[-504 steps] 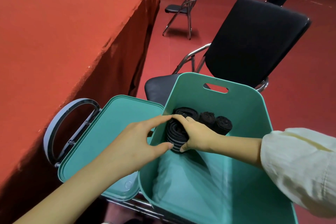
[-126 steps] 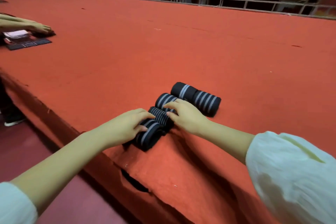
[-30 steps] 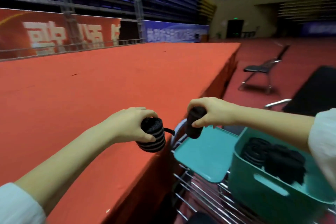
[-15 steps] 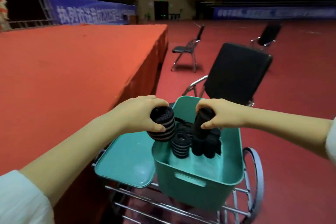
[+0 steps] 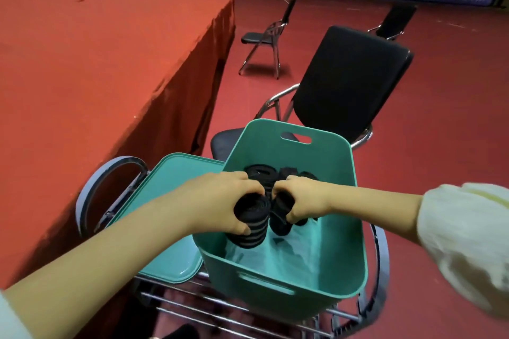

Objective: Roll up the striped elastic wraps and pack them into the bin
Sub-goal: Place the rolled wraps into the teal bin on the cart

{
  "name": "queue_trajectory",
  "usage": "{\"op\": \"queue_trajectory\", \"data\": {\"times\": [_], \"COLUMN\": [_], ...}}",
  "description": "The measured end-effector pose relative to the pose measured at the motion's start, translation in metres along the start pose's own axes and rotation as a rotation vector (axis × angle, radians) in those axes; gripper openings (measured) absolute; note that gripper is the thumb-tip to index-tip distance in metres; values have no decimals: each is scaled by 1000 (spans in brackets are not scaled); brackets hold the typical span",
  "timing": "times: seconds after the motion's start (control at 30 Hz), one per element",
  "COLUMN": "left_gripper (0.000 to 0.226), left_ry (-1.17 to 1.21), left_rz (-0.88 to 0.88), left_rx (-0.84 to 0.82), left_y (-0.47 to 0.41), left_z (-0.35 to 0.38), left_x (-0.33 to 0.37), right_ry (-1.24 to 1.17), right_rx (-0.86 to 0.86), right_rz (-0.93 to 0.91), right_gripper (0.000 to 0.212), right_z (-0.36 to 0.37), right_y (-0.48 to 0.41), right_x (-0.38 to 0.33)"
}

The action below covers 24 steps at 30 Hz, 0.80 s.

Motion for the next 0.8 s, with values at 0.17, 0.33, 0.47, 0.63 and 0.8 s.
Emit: {"op": "queue_trajectory", "data": {"times": [0.17, 0.33, 0.47, 0.63, 0.8], "left_gripper": [59, 61, 63, 63, 63], "left_ry": [-25, -58, -71, -64, -72], "left_rz": [19, 40, 42, 56, 55], "left_rx": [-62, -119, -144, -160, -160], "left_y": [-6, -11, -12, -12, -12], "left_z": [28, 40, 43, 46, 48], "left_x": [-2, -4, -10, -10, -10], "right_ry": [21, 39, -70, -83, -150], "right_rx": [-6, -21, -57, -25, -7], "right_rz": [39, 51, 97, 84, 86], "right_gripper": [56, 54, 45, 43, 46], "right_z": [14, 21, 30, 36, 40], "right_y": [-24, -33, -37, -43, -49], "right_x": [3, 3, 8, 10, 16]}}
Point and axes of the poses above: each hand's wrist, its own y-axis away from the middle knuckle, its own z-axis out of the palm, x = y × z, the point moved 9 cm from there along -y, towards the middle knuckle, and after that the axes turned 7 degrees about z, right-handed, at the moved point
